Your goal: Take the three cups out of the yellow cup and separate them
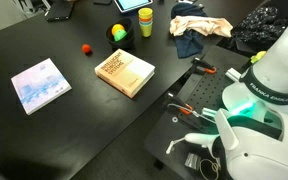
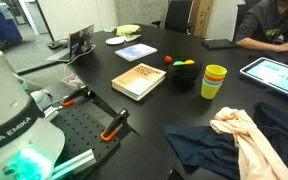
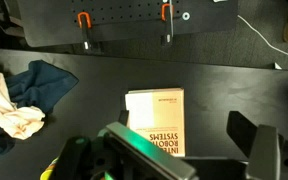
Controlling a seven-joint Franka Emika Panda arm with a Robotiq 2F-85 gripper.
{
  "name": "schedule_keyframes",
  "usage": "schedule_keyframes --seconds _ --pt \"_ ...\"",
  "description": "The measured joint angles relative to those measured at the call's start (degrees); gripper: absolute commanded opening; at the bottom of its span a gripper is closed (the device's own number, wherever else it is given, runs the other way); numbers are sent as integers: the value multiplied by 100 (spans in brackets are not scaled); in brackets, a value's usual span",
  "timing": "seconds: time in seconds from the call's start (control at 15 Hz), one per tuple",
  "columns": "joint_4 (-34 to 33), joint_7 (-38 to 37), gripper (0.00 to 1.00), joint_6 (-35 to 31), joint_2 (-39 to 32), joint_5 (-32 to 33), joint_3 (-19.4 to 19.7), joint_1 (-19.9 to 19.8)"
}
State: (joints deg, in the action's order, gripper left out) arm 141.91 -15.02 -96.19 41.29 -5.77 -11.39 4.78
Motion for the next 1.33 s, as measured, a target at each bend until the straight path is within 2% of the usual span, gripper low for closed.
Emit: schedule_keyframes --seconds 0.93,1.13,1.33 --pt "31 18 100 -17 -3 33 16 -8" --pt "307 135 100 -324 -100 206 177 -90" --pt "685 454 100 -978 -365 474 537 -293"
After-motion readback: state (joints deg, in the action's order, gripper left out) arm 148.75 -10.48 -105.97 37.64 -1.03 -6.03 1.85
